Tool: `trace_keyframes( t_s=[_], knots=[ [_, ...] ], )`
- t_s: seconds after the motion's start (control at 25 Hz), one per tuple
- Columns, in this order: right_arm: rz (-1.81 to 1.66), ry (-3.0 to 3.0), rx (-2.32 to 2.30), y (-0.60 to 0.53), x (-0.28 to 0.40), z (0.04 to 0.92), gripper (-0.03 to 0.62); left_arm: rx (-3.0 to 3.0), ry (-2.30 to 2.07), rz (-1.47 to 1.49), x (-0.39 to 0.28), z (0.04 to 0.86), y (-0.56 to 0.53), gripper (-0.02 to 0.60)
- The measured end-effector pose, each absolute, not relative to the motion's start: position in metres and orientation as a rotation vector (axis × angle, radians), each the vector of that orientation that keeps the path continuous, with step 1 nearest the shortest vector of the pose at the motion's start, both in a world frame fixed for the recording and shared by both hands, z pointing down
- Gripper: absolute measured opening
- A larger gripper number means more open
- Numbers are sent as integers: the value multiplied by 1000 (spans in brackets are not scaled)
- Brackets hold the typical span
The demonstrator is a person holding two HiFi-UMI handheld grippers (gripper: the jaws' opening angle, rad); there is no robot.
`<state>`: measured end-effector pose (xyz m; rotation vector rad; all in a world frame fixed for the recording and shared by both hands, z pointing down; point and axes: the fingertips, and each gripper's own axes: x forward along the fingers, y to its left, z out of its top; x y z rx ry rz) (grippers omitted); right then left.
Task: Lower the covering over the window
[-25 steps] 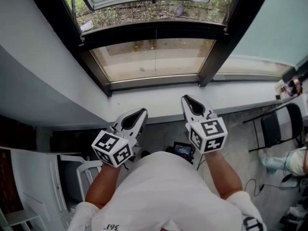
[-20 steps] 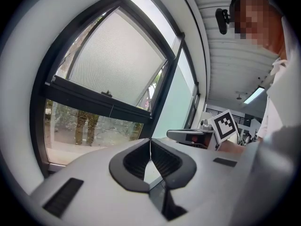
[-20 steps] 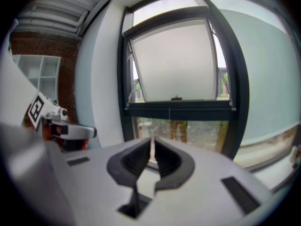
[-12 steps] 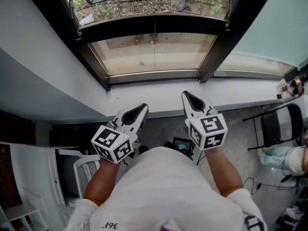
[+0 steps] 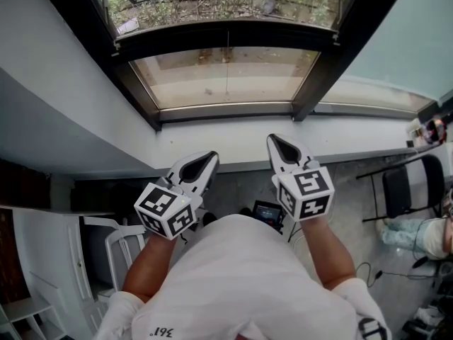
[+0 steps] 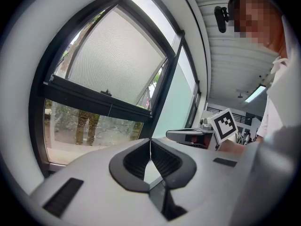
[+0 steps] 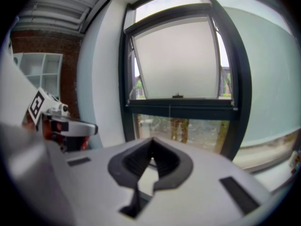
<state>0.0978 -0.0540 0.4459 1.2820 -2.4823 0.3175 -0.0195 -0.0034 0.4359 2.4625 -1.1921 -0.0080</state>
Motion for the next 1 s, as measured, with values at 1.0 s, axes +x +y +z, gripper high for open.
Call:
trace_keyframes(
  t_s=[1.0],
  knots=[
    [212, -2509, 1243, -77, 84, 435, 21, 2500, -1200, -27, -20, 429, -22, 26]
  ],
)
